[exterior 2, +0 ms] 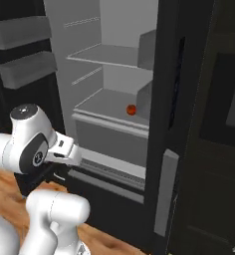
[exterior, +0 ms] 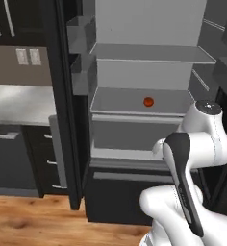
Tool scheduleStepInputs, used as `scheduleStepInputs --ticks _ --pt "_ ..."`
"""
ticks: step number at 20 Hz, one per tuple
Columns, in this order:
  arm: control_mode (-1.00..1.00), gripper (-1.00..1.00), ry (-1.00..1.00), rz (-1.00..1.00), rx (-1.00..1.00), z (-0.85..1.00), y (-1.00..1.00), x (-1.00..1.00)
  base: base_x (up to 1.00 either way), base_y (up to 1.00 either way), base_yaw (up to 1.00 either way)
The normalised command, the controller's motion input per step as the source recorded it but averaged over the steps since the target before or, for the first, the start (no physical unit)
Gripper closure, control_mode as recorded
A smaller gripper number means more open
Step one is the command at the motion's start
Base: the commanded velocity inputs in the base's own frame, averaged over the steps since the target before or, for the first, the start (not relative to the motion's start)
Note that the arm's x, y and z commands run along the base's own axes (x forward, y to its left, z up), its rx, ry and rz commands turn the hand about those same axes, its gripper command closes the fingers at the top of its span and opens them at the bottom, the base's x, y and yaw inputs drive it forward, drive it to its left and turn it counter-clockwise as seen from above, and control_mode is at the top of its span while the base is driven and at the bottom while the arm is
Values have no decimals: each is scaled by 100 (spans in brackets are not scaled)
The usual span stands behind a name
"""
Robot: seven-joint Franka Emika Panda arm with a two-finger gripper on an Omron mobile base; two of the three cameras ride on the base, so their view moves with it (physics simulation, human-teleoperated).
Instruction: Place the cold items (mushroom and tomato) from the fridge in one tupperware on the dining counter. Place the warm items (kebab skewer and hot dog) in the stove area in another tupperware.
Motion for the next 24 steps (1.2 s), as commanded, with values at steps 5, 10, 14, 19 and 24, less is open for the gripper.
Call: scheduleStepInputs --ticks 5,10,14,19,24 --pt "100 -100 0 0 0 0 0 0 51 21 -39" --pt "100 -100 0 0 0 0 0 0 44 30 -37" --pt "100 -100 0 0 0 0 0 0 53 35 -34" --pt "100 -100 0 0 0 0 0 0 55 29 -20" --pt "100 -100 0 0 0 0 0 0 23 34 -1"
